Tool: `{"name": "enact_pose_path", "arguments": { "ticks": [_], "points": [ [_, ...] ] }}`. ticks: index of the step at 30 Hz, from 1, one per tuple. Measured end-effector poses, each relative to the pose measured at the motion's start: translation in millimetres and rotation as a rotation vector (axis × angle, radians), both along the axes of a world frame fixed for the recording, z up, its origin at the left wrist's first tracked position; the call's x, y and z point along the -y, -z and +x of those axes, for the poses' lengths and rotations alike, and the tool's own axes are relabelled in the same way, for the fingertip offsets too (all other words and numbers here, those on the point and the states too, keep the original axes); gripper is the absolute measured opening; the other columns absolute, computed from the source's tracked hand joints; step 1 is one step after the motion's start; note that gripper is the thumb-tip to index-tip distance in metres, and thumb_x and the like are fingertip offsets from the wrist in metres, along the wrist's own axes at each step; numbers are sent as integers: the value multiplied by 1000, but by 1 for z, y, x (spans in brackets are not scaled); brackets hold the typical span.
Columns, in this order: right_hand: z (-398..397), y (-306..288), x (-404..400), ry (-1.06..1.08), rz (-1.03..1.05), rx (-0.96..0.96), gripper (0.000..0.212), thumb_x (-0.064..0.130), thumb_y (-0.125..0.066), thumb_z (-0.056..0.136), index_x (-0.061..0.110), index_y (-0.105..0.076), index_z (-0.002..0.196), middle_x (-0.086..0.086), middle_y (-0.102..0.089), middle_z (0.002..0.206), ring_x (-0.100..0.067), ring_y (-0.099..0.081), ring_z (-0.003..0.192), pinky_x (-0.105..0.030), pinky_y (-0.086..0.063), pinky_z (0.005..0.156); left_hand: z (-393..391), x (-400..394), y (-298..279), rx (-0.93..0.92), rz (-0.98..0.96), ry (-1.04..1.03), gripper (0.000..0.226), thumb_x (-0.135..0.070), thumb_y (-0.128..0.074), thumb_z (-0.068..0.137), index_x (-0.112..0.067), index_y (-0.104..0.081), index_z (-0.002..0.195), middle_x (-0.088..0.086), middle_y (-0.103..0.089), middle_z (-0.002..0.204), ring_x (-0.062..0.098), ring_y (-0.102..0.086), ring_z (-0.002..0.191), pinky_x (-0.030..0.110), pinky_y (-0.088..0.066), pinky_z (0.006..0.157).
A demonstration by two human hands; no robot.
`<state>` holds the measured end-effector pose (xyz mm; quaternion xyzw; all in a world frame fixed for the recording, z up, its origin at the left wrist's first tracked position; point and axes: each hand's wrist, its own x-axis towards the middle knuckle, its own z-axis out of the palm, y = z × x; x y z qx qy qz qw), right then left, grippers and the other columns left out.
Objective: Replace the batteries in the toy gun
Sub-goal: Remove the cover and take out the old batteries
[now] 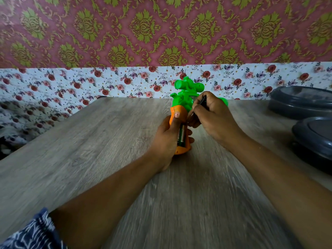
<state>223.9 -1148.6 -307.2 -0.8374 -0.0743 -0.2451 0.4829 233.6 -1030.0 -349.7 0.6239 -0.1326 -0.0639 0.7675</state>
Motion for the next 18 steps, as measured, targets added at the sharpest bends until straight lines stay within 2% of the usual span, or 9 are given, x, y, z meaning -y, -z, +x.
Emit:
{"name": "enact_pose_path", "arguments": {
  "ticks": [4, 6, 9, 12, 14, 16, 18],
  "points": [
    [-1, 1, -1, 6, 6, 5, 12, 24, -46, 87, 22, -46, 74, -28, -61, 86, -44, -59, 82, -60, -49, 75, 1, 0, 0, -19, -12, -6, 51, -47, -43, 91, -5, -54, 117, 7, -60, 75, 19, -62, 61, 29, -53, 55],
    [-1, 1, -1, 5, 10, 11, 16, 20, -46, 89, 22, -46, 74, -26, -61, 87, -42, -60, 83, -59, -50, 76, 2, 0, 1, -11, -10, -3, 51, -47, -44, 91, -4, -54, 117, 7, -61, 76, 18, -63, 59, 30, -53, 55],
    [1, 2, 1, 0, 48, -22, 17, 16, -45, 92, 21, -46, 75, -20, -64, 84, -38, -63, 81, -55, -53, 76, 1, 0, 0, -8, -19, 5, 44, -45, -44, 93, -8, -54, 113, 7, -60, 75, 16, -64, 56, 29, -54, 55],
    [7, 3, 5, 14, 119, -85, 13, 20, -45, 92, 11, -49, 83, -25, -63, 85, -39, -64, 78, -55, -53, 76, 1, 1, 0, 9, -19, 5, 33, -43, -44, 94, -13, -55, 104, 6, -60, 72, 17, -62, 55, 27, -53, 52],
    [10, 3, 7, -18, 223, -161, 13, 16, -44, 92, 4, -49, 93, -25, -60, 82, -35, -62, 69, -48, -56, 70, 1, 2, 0, 11, -25, 0, 28, -41, -43, 95, -16, -55, 99, 6, -60, 71, 18, -62, 56, 26, -52, 51],
    [12, 2, 7, -71, 322, -232, 16, 11, -42, 93, 0, -48, 103, -20, -58, 74, -28, -59, 58, -35, -53, 56, 2, 2, 1, 8, -35, 5, 27, -41, -41, 96, -17, -54, 97, 7, -60, 71, 18, -61, 56, 26, -52, 50],
    [12, 3, 6, -90, 383, -256, 16, 9, -41, 91, 0, -48, 103, -15, -57, 65, -24, -56, 52, -31, -48, 51, 2, 1, 1, 10, -29, 16, 28, -41, -39, 96, -17, -53, 99, 7, -60, 72, 17, -61, 56, 26, -53, 51]
  ]
}}
